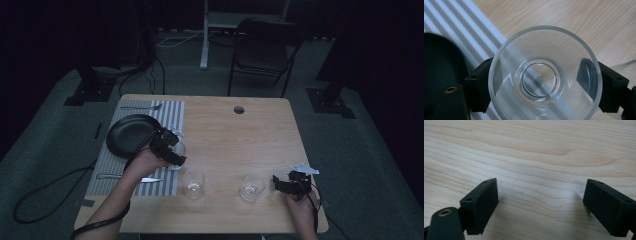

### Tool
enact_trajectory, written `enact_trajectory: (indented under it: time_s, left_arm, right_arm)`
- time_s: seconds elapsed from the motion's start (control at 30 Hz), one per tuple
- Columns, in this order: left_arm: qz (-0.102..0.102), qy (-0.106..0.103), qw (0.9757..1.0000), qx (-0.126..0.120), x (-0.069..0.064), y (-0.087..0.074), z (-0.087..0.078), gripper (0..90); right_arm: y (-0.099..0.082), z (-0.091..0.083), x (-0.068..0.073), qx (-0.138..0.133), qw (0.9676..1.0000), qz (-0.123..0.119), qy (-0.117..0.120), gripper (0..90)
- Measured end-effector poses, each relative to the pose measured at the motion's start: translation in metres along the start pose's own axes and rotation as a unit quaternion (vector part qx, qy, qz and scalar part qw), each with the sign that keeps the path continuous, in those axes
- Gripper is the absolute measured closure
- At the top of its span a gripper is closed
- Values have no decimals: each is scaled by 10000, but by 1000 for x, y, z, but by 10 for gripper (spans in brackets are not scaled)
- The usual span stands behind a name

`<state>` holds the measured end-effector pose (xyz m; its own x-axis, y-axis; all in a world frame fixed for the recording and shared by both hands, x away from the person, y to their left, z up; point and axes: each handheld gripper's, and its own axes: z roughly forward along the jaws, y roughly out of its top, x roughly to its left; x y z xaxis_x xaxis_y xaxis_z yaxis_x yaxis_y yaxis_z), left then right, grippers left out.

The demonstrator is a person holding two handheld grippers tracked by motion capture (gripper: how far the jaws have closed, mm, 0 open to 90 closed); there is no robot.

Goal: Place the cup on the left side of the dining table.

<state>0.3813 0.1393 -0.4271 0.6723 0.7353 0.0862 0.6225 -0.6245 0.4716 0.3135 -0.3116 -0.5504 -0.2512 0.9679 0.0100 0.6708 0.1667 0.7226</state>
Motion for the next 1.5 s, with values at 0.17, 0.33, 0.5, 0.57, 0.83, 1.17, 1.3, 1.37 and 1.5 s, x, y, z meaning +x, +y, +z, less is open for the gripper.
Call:
enact_trajectory:
  time_s: [0.17, 0.33, 0.5, 0.57, 0.83, 1.17, 1.3, 1.37, 1.5]
  left_arm:
    - [-177, 96, 9998, 49, 13, -16, -4, 183]
    - [-313, 149, 9994, 77, 24, -30, -7, 183]
    - [-412, 169, 9989, 143, 31, -41, -6, 183]
    - [-500, 161, 9986, 106, 36, -47, -4, 183]
    - [-592, 139, 9981, 126, 43, -49, 6, 183]
    - [-662, 70, 9977, -157, 42, -60, 23, 181]
    - [-764, 32, 9965, -329, 42, -63, 23, 176]
    - [-831, 25, 9956, -431, 42, -64, 22, 175]
    - [-879, 119, 9948, -494, 42, -65, 20, 106]
  right_arm:
    - [0, 0, 0, 0, 10000, 1, 2, 124]
    - [0, 0, 0, 0, 10000, 3, 2, 124]
    - [0, 0, 0, 1, 10000, 6, 0, 125]
    - [0, 0, 0, 1, 10000, 5, 0, 125]
    - [0, 0, 0, 0, 10000, 5, 0, 125]
    - [0, 0, 0, -13, 10000, 19, -5, 135]
    - [0, 0, 0, -14, 10000, 17, -5, 135]
    - [0, 0, 0, -14, 10000, 16, -5, 135]
    - [0, 0, 0, -14, 10000, 17, -6, 135]
